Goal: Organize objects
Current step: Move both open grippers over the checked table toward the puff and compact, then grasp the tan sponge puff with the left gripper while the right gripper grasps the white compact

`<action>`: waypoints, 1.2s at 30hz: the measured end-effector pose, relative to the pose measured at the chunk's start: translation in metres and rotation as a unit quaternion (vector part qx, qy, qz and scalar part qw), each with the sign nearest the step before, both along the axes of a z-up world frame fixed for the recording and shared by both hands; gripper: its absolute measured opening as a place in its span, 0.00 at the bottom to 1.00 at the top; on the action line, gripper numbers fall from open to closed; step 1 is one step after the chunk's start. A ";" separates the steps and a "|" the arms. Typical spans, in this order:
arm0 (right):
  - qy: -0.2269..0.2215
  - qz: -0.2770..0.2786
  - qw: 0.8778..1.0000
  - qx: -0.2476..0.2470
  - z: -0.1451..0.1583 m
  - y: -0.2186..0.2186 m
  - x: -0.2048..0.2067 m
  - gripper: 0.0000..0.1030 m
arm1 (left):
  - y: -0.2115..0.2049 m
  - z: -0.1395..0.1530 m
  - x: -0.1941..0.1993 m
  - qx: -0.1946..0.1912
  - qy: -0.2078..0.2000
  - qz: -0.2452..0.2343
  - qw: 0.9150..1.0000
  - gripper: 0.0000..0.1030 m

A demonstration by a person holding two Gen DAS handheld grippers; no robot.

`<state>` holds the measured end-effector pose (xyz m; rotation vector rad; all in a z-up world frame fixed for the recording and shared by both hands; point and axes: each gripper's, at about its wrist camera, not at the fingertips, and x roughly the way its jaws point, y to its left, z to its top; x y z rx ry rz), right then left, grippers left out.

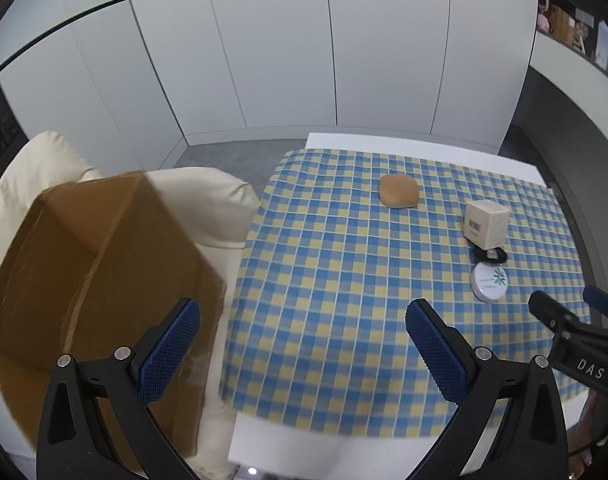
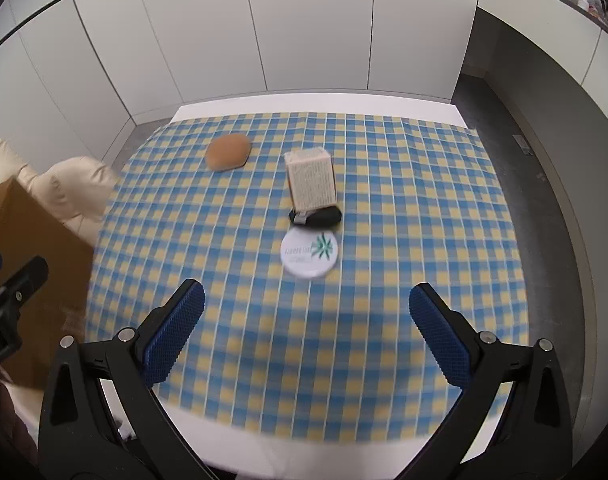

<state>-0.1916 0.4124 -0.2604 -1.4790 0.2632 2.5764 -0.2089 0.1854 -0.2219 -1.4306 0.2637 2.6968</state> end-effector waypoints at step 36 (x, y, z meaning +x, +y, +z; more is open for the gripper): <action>-0.034 0.012 0.999 0.007 -0.113 0.010 -0.047 0.58 | 0.138 -0.158 -0.207 0.045 -0.074 -0.016 0.996 0.70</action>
